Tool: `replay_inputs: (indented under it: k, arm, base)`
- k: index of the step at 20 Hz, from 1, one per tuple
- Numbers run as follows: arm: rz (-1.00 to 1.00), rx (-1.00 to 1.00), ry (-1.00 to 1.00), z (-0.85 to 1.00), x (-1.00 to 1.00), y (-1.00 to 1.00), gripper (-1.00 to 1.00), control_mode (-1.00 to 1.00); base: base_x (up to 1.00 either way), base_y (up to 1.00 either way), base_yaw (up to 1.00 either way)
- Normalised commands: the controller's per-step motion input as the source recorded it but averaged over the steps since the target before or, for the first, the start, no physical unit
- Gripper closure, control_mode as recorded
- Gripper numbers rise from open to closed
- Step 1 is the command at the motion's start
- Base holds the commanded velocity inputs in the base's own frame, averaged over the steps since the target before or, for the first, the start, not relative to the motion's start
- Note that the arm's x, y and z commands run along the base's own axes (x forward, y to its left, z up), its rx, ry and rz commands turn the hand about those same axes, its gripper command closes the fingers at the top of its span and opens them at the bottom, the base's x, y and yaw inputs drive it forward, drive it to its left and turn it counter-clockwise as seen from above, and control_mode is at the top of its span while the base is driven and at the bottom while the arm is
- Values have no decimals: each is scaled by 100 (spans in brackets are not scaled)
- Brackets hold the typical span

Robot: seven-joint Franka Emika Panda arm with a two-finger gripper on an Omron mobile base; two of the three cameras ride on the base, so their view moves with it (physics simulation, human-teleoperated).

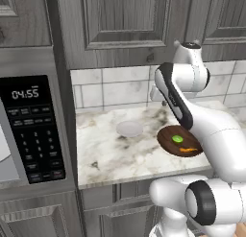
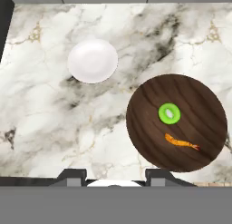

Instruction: Remove the kiwi from the bowl and place it on the small plate. Then place the bowl with only the shrimp in the microwave, close the door, and press the start button to microwave the shrimp.

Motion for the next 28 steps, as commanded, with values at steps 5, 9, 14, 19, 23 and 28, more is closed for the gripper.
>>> replay_inputs:
  k: [5,9,14,19,23,28]
  arm:
    - [0,0,0,-11,-3,0,-100,-100]
    - [0,0,1,-67,-8,0,-100,-100]
    - [-1,1,11,-100,-20,-61,-100,-100]
    - [0,0,9,-85,-10,-82,-100,-100]
    - [0,2,6,-43,10,-56,-100,-100]
    - [0,0,0,-42,28,-30,-100,-100]
  base:
    - [0,0,0]
    - [0,0,0]
    - [0,0,0]
    - [0,0,0]
    - [0,0,0]
    - [0,0,0]
